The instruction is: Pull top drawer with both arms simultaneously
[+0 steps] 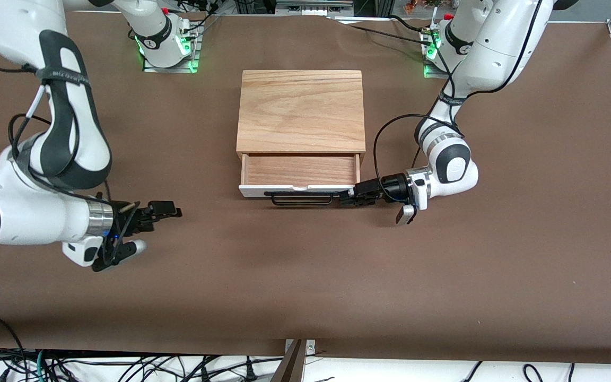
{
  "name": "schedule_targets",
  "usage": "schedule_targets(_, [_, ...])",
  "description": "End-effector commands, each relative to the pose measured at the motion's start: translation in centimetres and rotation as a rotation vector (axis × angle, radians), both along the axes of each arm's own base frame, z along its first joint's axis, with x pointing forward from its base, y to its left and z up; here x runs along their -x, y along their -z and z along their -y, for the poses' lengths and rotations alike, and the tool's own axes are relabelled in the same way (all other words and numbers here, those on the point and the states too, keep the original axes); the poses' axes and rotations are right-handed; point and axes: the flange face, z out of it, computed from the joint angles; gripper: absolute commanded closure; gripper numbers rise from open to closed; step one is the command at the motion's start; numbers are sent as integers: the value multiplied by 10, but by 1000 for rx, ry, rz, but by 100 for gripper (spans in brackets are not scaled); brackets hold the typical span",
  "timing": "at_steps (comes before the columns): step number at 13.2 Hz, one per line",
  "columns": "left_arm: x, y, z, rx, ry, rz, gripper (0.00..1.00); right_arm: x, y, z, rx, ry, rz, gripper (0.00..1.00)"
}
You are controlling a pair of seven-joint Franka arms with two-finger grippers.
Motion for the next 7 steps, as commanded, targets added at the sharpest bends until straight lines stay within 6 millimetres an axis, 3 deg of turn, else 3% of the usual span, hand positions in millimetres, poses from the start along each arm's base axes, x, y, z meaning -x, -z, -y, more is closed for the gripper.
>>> schedule_targets(1, [-9,2,14,-12,-7,-5,60,9,-35,4,124,-26,54,0])
schedule_targets(2, [-18,-6,14,-6,-10,2,78,10,-41,7,155,-34,63,0])
schedule_targets(4, [-23,-11,11,6,-20,-21,88,18,-58,4,190,-51,68,0])
schedule_targets(5, [-23,-10,11,5,-21,-23,87,22,-75,12,192,-43,76,0])
schedule_targets(6, [-24,-11,11,7,-23,-21,82,25,-79,15,196,-40,68,0])
schedule_targets(7, [-23,-7,11,7,-27,-27,66,25,-85,25,208,-30,75,0])
